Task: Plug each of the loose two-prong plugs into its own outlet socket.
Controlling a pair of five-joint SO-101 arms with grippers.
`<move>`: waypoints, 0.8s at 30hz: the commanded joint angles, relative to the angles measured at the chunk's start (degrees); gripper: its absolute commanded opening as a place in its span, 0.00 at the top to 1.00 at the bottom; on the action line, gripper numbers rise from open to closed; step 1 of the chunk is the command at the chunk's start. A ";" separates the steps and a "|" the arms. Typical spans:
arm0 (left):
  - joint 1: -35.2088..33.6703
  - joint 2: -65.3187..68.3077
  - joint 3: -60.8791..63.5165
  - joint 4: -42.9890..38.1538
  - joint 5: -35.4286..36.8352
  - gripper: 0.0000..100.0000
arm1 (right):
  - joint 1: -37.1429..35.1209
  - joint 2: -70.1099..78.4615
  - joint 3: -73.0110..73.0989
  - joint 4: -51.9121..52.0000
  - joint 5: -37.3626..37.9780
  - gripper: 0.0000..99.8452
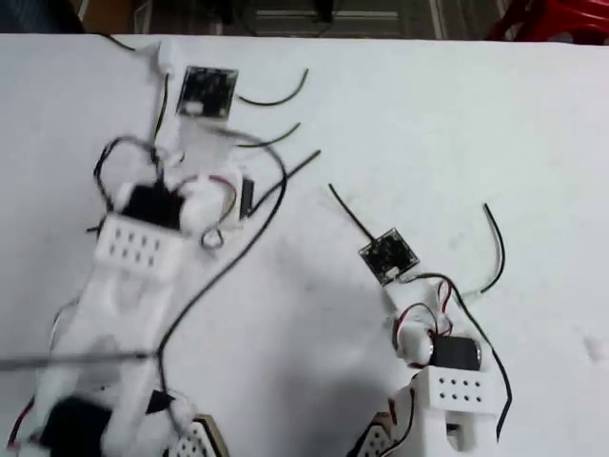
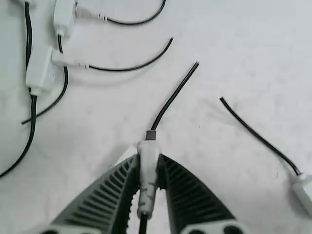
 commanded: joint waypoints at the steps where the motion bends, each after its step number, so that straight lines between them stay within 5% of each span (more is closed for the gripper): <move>1: -1.98 14.90 -19.34 15.12 2.37 0.97 | 0.66 0.04 0.97 -1.80 -0.53 0.98; 9: -7.25 36.18 -38.42 30.24 6.51 0.97 | 0.84 0.04 1.05 -1.89 -0.53 0.98; 16: -10.77 47.52 -43.52 31.56 25.41 0.97 | 0.75 0.04 1.14 -1.89 -0.44 0.98; 24: -4.79 48.22 -46.86 32.18 35.25 0.97 | 0.66 0.04 1.23 -1.89 -0.18 0.98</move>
